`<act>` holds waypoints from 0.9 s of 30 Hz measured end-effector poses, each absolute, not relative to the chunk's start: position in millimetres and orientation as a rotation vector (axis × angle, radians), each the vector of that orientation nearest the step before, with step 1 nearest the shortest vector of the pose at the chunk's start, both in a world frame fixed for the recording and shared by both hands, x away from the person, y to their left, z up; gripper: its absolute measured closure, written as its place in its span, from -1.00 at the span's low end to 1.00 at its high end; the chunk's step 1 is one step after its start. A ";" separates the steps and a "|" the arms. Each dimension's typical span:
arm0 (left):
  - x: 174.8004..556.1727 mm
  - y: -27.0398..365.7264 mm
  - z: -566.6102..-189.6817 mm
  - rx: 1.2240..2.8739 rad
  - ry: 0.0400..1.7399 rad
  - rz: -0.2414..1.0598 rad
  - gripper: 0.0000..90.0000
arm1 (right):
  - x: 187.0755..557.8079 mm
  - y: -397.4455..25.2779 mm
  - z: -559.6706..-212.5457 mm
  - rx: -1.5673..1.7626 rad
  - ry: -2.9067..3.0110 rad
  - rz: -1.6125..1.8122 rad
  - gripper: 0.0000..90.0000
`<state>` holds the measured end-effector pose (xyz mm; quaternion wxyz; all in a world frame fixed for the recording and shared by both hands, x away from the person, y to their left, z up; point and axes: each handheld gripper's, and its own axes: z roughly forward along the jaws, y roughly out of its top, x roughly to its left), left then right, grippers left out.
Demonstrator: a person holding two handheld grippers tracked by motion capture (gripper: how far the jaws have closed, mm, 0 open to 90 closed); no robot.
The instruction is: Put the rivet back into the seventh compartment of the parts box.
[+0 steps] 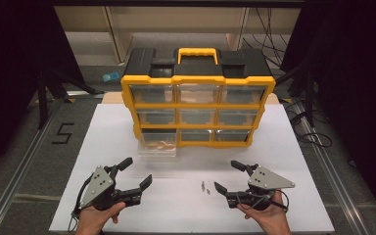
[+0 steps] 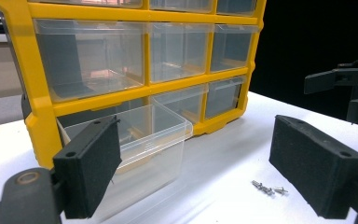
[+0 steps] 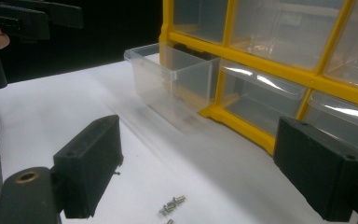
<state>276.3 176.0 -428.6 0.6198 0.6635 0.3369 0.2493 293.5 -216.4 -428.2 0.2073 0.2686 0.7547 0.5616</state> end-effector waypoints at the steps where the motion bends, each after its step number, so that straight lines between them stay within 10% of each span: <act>1: 276.3 175.9 -428.7 1.526 0.776 0.573 -0.64 | 294.6 -216.9 -428.3 0.733 2.099 1.551 -0.64; 27: 276.6 176.4 -429.2 1.530 0.781 0.578 -0.64 | 301.7 -208.0 -425.0 0.686 2.255 1.344 -0.50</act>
